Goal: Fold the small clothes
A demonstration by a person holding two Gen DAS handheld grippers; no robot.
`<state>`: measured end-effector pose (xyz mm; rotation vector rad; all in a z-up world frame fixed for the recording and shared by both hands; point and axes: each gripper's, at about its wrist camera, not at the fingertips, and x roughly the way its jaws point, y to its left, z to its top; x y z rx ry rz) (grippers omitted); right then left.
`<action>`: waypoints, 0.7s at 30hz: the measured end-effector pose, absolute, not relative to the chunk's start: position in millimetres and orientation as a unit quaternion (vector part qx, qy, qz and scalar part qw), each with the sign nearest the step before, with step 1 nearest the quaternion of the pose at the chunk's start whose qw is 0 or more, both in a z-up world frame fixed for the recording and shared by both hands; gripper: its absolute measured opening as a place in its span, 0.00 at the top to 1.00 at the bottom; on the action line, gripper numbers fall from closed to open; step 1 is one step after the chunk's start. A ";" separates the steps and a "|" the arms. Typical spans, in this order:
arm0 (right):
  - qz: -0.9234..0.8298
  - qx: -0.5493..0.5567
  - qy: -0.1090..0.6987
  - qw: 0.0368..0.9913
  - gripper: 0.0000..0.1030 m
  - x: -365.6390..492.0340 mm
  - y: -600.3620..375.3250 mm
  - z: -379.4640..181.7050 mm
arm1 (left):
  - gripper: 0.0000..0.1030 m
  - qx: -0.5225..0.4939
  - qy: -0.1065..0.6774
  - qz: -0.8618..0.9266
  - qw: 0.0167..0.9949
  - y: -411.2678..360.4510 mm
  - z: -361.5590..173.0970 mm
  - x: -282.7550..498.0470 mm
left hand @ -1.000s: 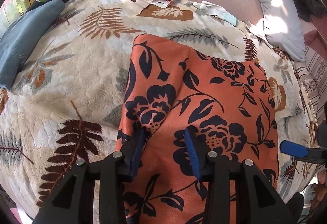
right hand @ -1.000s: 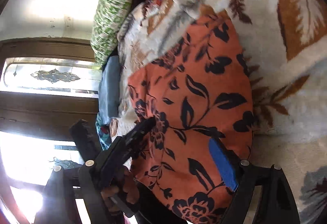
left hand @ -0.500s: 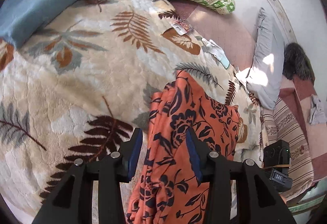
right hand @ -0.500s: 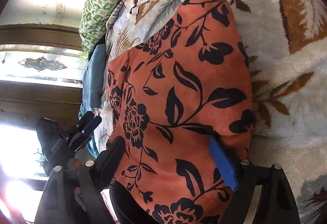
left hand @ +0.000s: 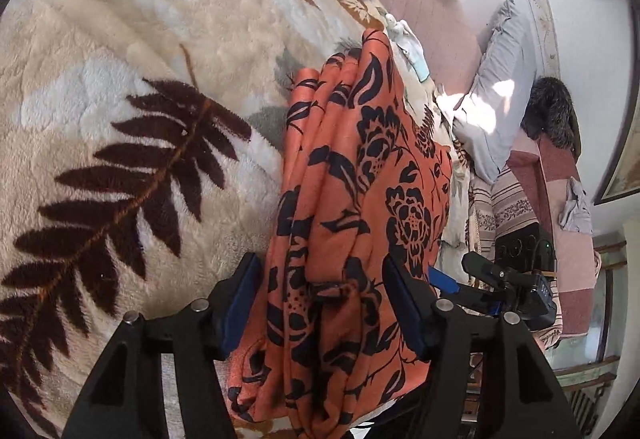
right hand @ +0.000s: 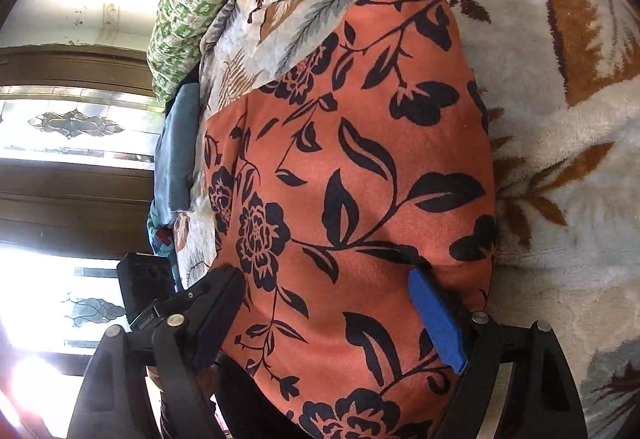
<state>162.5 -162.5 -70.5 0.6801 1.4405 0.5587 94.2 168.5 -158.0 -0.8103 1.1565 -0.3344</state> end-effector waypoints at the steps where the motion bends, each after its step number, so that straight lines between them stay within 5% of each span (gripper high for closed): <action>1: 0.247 0.302 0.638 0.664 0.16 163.0 -162.9 -70.9 | 0.73 -0.356 0.543 -0.150 0.745 165.9 -162.0 95.3; 8: 0.246 0.289 0.642 0.666 0.16 166.0 -160.0 -70.2 | 0.78 -0.345 0.532 -0.108 0.766 157.8 -147.7 82.7; 11: 0.250 0.294 0.644 0.661 0.16 167.8 -159.9 -71.2 | 0.76 -0.435 0.528 -0.121 0.719 179.3 -182.6 84.2; 15: 0.250 0.285 0.642 0.667 0.16 166.8 -158.0 -69.4 | 0.68 -0.392 0.529 -0.115 0.744 170.9 -158.4 81.4; 19: 0.255 0.291 0.638 0.666 0.15 165.2 -160.6 -70.1 | 0.27 -0.401 0.498 -0.125 0.758 177.4 -134.2 86.6; 21: 0.259 0.295 0.636 0.665 0.15 164.5 -162.3 -71.0 | 0.20 -0.397 0.486 -0.125 0.768 181.2 -125.2 96.7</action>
